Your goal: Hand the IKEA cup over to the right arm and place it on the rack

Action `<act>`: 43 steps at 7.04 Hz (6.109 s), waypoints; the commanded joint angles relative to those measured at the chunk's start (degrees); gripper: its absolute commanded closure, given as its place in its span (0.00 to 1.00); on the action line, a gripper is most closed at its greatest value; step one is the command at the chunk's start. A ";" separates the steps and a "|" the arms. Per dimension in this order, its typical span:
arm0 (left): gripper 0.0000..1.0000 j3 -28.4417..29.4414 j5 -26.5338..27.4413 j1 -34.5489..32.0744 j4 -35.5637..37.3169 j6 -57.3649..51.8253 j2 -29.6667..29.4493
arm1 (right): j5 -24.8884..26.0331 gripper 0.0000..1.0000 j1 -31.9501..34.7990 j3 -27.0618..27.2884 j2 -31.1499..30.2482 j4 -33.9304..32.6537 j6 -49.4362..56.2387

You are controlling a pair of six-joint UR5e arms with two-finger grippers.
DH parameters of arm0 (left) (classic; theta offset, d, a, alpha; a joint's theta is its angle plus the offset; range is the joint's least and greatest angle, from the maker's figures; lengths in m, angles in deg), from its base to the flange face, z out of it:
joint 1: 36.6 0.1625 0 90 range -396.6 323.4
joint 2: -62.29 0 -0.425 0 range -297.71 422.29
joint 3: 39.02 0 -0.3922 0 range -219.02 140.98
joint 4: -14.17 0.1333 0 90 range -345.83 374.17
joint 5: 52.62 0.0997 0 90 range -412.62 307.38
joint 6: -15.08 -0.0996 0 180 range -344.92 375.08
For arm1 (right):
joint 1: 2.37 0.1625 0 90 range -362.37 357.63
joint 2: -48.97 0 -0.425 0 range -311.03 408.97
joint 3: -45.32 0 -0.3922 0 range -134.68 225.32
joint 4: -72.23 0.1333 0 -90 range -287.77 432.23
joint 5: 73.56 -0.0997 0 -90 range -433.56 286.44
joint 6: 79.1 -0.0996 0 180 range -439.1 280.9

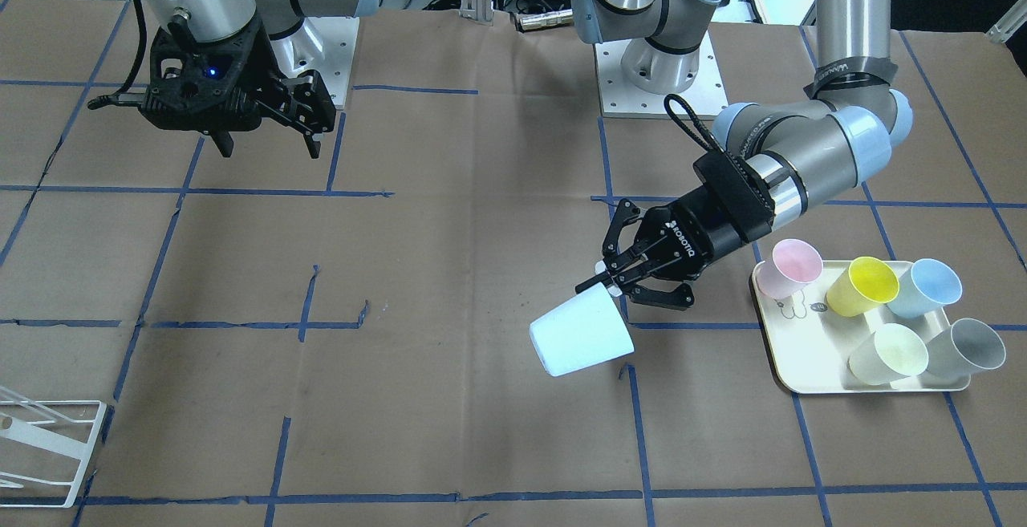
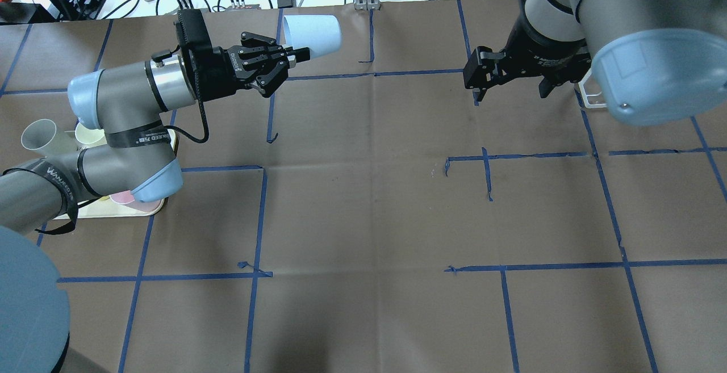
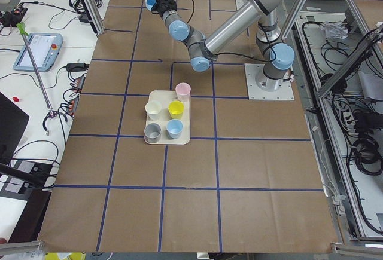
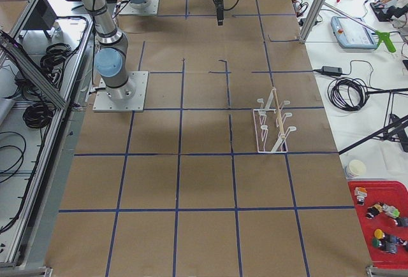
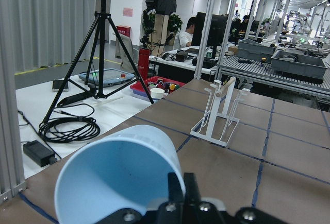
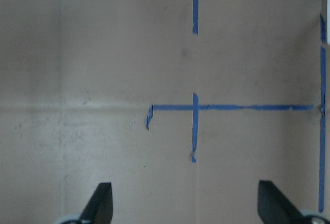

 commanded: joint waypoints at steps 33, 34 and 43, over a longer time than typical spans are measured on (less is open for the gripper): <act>0.99 -1.06 6.18 -7.07 29.29 34.48 -3.66 | -19.72 0.03 8.13 21.53 19.33 -100.15 -91.61; 0.99 -0.98 6.18 -7.07 29.29 34.48 -3.66 | -18.42 0.03 9.18 20.74 20.47 -100.15 -91.70; 0.89 -0.89 6.27 -7.07 29.29 36.32 -3.22 | -18.84 0.44 10.51 18.71 21.36 -99.18 -92.67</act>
